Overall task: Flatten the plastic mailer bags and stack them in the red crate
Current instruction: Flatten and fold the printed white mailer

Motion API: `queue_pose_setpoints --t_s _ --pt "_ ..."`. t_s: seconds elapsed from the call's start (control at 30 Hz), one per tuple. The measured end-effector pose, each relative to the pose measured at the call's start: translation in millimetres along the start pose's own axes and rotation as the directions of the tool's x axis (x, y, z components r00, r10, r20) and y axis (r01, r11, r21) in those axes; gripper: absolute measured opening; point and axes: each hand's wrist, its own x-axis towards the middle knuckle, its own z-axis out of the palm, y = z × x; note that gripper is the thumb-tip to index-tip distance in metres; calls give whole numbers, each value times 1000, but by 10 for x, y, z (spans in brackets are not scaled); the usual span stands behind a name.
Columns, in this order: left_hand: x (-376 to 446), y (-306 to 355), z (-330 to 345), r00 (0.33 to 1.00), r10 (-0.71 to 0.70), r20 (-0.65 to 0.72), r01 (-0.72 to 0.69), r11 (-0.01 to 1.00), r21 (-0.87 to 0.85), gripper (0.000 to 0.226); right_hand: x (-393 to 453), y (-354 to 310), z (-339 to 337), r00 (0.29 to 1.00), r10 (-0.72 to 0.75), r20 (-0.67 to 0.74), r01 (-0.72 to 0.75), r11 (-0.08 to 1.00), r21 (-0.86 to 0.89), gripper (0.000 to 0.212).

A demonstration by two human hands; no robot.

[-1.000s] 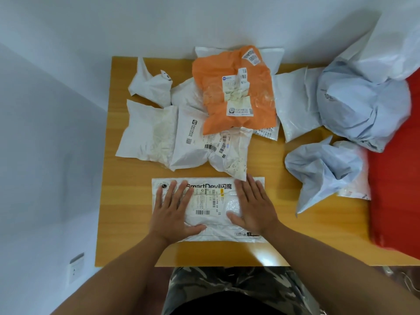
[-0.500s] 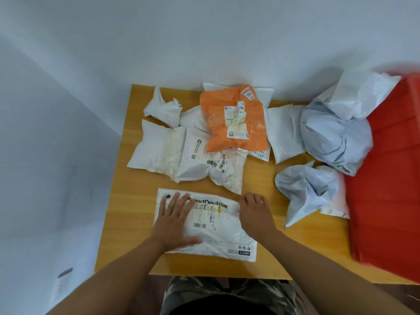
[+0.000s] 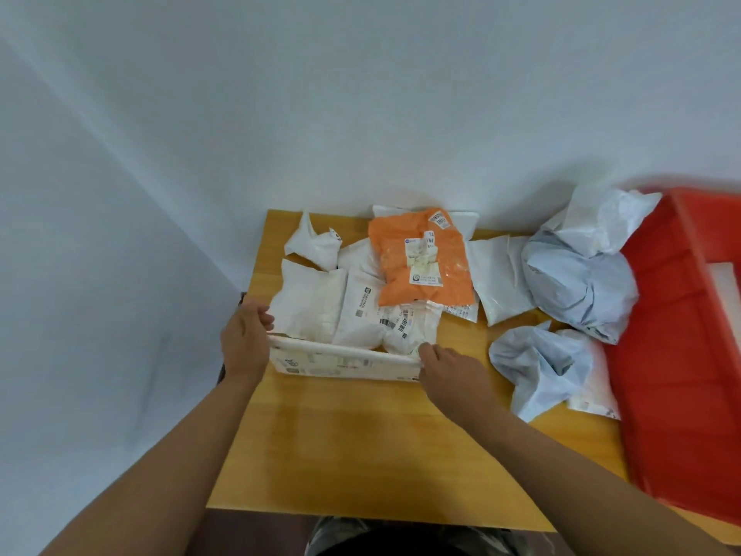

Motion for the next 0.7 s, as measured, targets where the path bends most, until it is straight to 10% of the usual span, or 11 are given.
queue_pose_setpoints --t_s 0.17,0.43,0.7 --pt "-139 19 -173 994 96 -44 -94 995 25 49 5 -132 -49 996 -79 -45 78 997 -12 29" --pt "-671 -680 -446 980 105 168 -151 943 295 52 -513 -308 475 925 -253 282 249 967 51 49" --pt "-808 -1185 -384 887 114 448 -395 689 608 54 -588 -297 794 848 -174 501 151 985 87 72"
